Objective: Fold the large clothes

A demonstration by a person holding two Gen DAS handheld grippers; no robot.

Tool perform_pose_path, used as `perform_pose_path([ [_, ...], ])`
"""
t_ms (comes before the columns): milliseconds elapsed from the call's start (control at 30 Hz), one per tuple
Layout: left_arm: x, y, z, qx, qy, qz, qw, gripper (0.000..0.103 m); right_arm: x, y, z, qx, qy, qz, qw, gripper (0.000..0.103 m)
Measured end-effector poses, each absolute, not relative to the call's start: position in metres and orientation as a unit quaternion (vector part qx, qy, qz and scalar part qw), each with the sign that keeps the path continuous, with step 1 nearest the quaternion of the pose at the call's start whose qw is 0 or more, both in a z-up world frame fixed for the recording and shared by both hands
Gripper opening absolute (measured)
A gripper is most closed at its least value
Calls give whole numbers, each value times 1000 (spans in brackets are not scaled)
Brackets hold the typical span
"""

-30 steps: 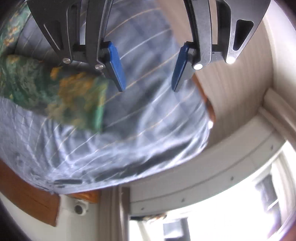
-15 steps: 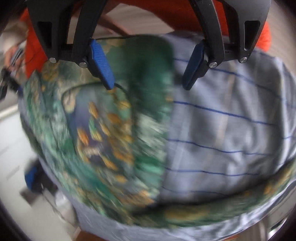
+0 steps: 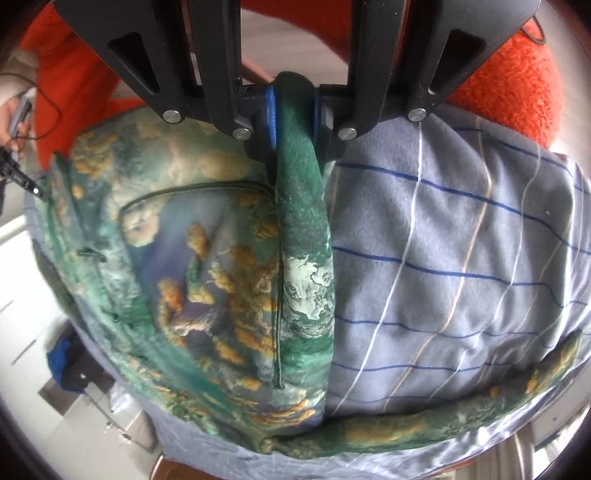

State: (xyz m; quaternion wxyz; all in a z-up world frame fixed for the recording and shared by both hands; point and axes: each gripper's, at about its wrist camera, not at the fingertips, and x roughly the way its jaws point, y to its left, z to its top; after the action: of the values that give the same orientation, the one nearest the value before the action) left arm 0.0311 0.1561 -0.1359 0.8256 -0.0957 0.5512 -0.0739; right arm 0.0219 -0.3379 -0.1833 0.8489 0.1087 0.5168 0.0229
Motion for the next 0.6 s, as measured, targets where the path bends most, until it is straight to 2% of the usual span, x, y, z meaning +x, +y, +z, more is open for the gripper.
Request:
perform_pose_path([
  [33, 34, 153, -133, -93, 547, -65, 830, 21, 24, -337, -186, 104, 517, 16, 850, 14],
  [67, 35, 153, -127, -91, 539, -58, 835, 26, 25, -336, -186, 102, 513, 10, 853, 22],
  [133, 34, 152, -110, -86, 512, -41, 854, 41, 23, -335, -181, 95, 498, -10, 862, 40],
  [167, 32, 153, -101, -84, 497, -36, 863, 54, 21, -335, -175, 91, 485, -24, 869, 58],
  [200, 30, 155, -90, -83, 479, -30, 873, 68, 17, -333, -168, 88, 471, -37, 877, 68],
  [300, 26, 152, -52, -83, 409, -1, 909, 92, 3, -321, -143, 64, 421, -78, 902, 78],
  [400, 24, 147, -25, -92, 356, 9, 930, 101, -7, -301, -125, 46, 373, -93, 922, 90],
  [600, 28, 115, 4, -84, 332, -11, 940, 101, -13, -253, -114, -8, 324, -52, 945, 91],
])
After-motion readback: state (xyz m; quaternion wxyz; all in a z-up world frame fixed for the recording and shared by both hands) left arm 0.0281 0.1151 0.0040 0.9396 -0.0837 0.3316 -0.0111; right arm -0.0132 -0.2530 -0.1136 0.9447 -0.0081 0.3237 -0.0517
